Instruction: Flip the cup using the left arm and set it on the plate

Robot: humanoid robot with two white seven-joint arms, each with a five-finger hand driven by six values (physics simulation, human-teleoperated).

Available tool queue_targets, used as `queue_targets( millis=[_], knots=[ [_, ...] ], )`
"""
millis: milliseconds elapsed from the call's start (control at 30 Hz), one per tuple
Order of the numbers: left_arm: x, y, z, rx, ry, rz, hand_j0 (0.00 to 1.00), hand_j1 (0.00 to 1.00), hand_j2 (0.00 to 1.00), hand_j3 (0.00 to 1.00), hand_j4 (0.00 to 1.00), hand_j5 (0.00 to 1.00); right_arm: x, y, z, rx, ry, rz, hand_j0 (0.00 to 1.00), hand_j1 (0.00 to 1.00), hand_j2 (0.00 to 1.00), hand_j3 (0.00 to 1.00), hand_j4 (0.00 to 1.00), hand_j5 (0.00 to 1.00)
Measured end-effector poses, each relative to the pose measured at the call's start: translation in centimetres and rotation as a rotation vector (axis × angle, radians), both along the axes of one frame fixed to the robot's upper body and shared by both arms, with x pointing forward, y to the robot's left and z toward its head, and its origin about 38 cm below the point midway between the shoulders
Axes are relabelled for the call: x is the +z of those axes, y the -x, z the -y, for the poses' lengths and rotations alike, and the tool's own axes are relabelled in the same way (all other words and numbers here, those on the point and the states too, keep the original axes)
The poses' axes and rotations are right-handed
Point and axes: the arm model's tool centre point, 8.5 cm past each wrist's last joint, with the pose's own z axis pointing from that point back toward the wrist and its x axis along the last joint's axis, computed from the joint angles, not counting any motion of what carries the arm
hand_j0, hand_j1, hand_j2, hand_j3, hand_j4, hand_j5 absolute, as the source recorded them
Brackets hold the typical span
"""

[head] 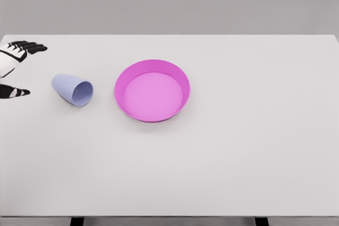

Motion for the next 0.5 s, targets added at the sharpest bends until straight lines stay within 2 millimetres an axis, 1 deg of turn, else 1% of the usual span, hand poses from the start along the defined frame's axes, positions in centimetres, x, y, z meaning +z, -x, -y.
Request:
queue_targets(
  millis=[167,400,500],
  knots=[
    [-0.8,0.0,0.2,0.006,0.037,-0.006,1.0,1.0,1.0,1.0,1.0,1.0,0.0,0.0,0.0,0.0,0.0,0.0,1.0,1.0,1.0,1.0,1.0,1.0],
    [0.4,0.0,1.3,-0.031,0.148,0.032,1.0,1.0,1.0,1.0,1.0,1.0,0.0,0.0,0.0,0.0,0.0,0.0,1.0,1.0,1.0,1.0,1.0,1.0],
    [-0.6,0.2,2.0,-0.04,0.205,0.022,1.0,1.0,1.0,1.0,1.0,1.0,0.0,0.0,0.0,0.0,0.0,0.0,1.0,1.0,1.0,1.0,1.0,1.0]
  ],
)
